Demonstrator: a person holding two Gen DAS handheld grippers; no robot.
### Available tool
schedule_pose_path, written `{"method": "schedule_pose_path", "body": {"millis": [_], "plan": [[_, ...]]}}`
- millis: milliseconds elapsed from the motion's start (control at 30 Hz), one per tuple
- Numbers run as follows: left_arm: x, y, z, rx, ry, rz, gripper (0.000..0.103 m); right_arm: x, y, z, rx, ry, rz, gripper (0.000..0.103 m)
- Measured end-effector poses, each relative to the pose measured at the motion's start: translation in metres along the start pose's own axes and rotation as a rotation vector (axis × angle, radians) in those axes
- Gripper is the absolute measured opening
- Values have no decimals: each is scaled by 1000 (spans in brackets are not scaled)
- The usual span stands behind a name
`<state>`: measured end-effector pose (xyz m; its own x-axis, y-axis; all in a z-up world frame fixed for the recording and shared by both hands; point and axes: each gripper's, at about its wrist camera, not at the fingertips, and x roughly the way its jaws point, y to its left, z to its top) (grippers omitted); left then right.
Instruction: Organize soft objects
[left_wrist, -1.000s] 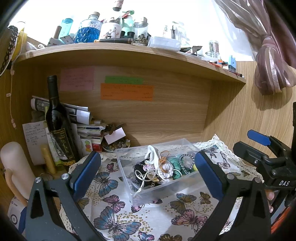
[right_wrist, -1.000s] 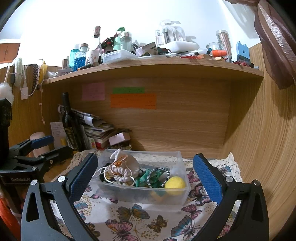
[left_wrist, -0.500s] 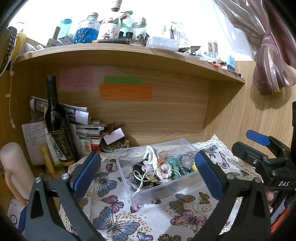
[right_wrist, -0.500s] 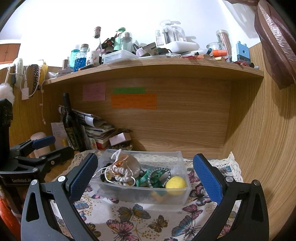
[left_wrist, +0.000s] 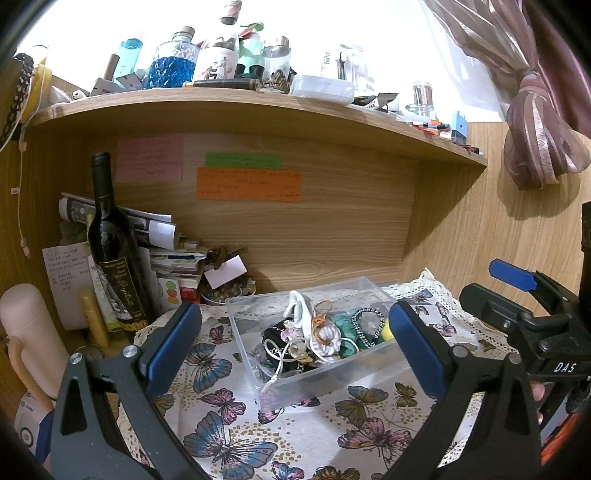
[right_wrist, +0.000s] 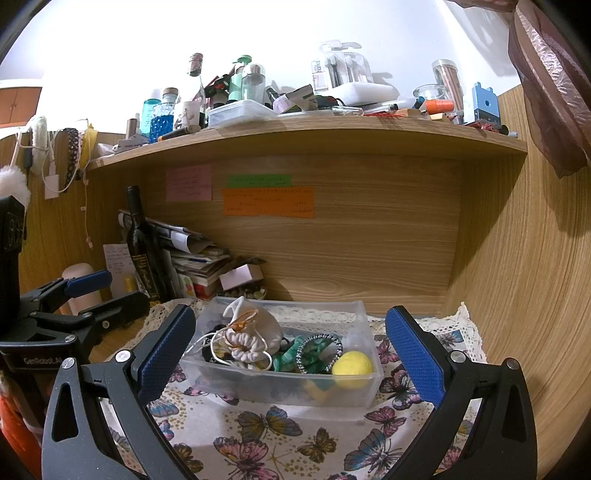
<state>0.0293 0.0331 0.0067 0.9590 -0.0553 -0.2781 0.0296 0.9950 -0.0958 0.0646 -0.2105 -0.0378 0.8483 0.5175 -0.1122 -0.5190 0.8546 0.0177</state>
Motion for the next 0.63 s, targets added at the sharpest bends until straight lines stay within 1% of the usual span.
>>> {"method": "schedule_pose_path", "body": {"millis": [633], "plan": [[3, 1, -2, -2, 17, -28, 103, 2, 1, -2, 7, 10, 4, 103]]}}
